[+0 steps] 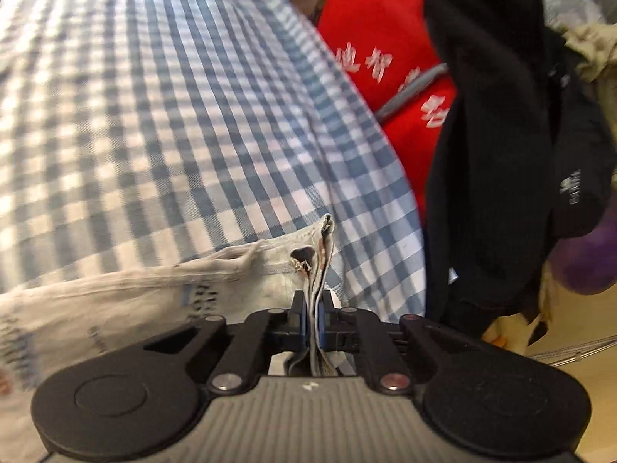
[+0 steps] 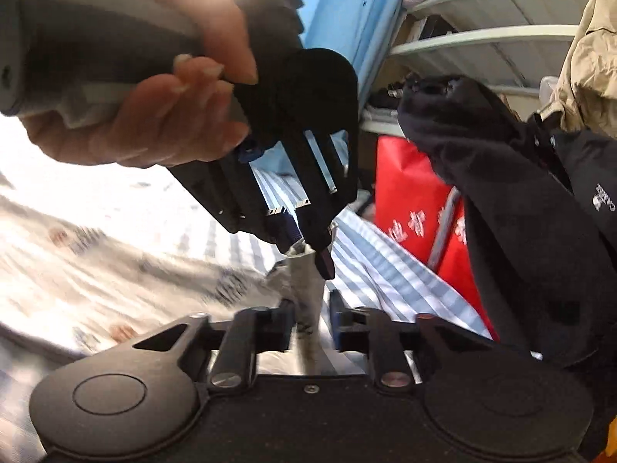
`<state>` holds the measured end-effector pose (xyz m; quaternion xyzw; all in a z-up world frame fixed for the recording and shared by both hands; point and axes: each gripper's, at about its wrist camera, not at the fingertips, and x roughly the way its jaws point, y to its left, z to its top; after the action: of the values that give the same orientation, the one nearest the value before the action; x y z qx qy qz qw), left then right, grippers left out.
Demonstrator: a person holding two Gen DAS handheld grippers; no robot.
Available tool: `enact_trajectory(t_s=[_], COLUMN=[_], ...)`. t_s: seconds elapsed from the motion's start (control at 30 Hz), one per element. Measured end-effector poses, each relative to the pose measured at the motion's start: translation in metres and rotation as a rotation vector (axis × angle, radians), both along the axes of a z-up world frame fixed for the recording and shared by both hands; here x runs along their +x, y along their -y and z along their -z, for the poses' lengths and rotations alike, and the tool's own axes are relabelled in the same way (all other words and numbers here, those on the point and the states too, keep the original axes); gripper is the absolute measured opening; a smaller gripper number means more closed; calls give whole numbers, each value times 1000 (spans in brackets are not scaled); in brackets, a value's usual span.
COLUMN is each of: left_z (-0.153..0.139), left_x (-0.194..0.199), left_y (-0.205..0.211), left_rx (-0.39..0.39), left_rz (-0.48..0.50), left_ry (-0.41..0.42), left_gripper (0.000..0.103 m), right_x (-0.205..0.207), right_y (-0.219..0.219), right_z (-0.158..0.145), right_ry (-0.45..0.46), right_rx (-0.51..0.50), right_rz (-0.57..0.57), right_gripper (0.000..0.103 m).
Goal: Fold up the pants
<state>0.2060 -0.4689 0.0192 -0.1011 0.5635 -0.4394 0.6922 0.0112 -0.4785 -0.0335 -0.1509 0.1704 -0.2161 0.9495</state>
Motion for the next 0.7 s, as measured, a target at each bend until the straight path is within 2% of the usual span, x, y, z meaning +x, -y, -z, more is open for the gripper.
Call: enact_trajectory(t_s=[0.17, 0.4, 0.57, 0.7], left_z=[-27, -41, -30, -13], left_x=[0, 13, 16, 24], left_y=[-62, -161, -223, -253], left_rx=[-32, -43, -51, -32], left_rz=[-62, -160, -231, -263], left_ry=[53, 97, 98, 92], left_gripper=[6, 6, 6, 6], right_x=[-6, -11, -3, 7], right_y=[-41, -111, -155, -185], right_z=[-23, -38, -41, -36], right_ry=[36, 31, 12, -27], right_rx=[-8, 1, 22, 45], right_rz=[-95, -243, -341, -377], right_gripper=[6, 6, 5, 5])
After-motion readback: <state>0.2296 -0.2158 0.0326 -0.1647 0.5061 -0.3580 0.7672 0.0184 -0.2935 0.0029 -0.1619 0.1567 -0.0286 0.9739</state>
